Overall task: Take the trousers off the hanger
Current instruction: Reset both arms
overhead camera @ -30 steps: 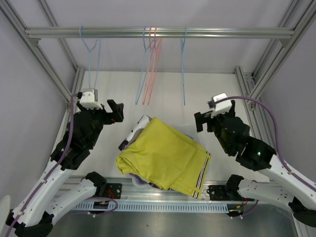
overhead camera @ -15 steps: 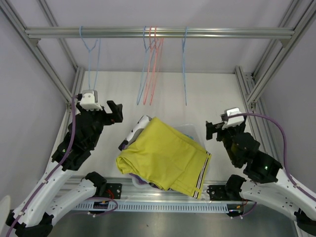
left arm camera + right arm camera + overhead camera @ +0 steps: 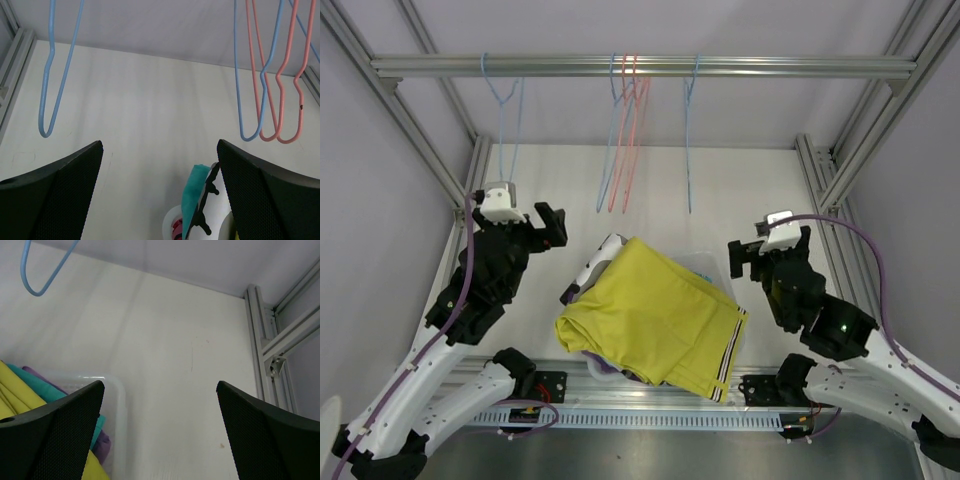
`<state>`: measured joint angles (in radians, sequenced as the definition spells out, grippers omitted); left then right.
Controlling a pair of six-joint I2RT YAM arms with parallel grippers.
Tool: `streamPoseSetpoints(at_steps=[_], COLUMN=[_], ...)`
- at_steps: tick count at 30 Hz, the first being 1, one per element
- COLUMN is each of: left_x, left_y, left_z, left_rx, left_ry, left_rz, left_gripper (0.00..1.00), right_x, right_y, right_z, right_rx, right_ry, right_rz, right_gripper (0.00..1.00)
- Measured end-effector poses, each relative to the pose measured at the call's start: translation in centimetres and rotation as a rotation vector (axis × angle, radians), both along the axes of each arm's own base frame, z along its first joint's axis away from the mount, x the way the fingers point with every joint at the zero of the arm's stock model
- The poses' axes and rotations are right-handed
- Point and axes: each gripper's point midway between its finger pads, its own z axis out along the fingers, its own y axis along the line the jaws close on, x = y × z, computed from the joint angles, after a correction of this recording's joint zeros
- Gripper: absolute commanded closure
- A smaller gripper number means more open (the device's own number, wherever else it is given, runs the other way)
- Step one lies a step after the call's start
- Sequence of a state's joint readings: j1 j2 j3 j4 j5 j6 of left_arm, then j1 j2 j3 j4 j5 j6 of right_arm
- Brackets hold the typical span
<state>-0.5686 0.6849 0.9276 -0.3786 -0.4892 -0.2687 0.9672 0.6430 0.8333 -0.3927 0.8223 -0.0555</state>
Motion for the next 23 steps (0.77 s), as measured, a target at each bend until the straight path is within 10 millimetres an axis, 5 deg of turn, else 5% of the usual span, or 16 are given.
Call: streamPoseSetpoints(at_steps=[23], left_x=[-0.2], left_y=[1.0], left_z=[0.5], left_rx=[-0.005], left_ry=[-0.019], left_rz=[0.046], left_gripper=[0.01], right_x=[-0.6], right_y=[0.0], right_z=[0.8], right_rx=[0.048], right_ry=[0.002], right_rz=[0.017], right_gripper=[0.01])
